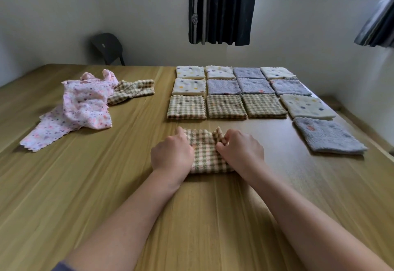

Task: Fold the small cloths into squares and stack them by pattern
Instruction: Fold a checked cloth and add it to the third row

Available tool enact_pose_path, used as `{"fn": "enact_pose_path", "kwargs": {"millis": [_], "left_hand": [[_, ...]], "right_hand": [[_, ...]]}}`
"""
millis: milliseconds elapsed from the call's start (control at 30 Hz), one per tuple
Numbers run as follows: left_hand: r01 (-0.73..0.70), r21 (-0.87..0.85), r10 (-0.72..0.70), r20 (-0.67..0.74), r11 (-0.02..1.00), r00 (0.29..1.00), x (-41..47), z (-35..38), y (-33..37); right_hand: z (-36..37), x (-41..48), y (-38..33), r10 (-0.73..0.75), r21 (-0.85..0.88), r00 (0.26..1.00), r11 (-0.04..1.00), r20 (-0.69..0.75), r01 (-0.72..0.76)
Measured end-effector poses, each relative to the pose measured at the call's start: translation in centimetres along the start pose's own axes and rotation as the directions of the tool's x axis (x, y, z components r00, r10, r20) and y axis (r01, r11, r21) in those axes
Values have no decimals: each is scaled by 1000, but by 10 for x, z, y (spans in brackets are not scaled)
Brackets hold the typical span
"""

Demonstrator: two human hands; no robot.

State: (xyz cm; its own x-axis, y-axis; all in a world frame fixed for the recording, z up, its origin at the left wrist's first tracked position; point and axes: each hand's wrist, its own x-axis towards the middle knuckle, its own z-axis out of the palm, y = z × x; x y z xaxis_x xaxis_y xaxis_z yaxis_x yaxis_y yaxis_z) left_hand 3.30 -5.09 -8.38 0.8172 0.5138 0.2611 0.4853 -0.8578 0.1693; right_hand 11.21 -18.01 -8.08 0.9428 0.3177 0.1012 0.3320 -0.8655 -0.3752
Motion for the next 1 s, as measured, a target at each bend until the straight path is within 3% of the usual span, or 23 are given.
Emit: {"fn": "enact_pose_path", "kwargs": {"millis": [100,167,233,267,333,500,633,767,900,1000], "left_hand": [[-241,28,242,-208,970,948,1,1,2],[-426,-57,408,-200,903,891,3,8,5],[-394,-238,419,61,888,906,1,14,7],[-352,-245,402,195,903,895,0,17,7],[-348,-185,390,298,919,871,1,24,5],[-377,-155,407,311,913,859,0,25,6],[-383,-164,416,306,909,856,-1,26,6],[-390,-148,417,302,909,857,-1,26,5],[-396,-160,427,305,904,851,-1,26,5],[-397,-143,422,307,907,853,-3,25,5]], "right_hand": [[0,1,0,11,-4,1000,1000,4,-11],[-1,3,3,9,42,1000,999,23,-9],[-6,8,9,24,212,992,976,128,-51],[-11,9,13,37,341,975,933,218,-112],[-23,10,22,47,506,913,820,406,-268],[-35,8,35,-100,620,791,682,604,-388],[-35,7,35,-184,594,722,717,667,-366],[-35,7,40,-240,605,746,752,621,-261],[-37,6,41,-256,552,718,807,647,-209],[-36,6,38,-193,551,837,822,511,-147]]}}
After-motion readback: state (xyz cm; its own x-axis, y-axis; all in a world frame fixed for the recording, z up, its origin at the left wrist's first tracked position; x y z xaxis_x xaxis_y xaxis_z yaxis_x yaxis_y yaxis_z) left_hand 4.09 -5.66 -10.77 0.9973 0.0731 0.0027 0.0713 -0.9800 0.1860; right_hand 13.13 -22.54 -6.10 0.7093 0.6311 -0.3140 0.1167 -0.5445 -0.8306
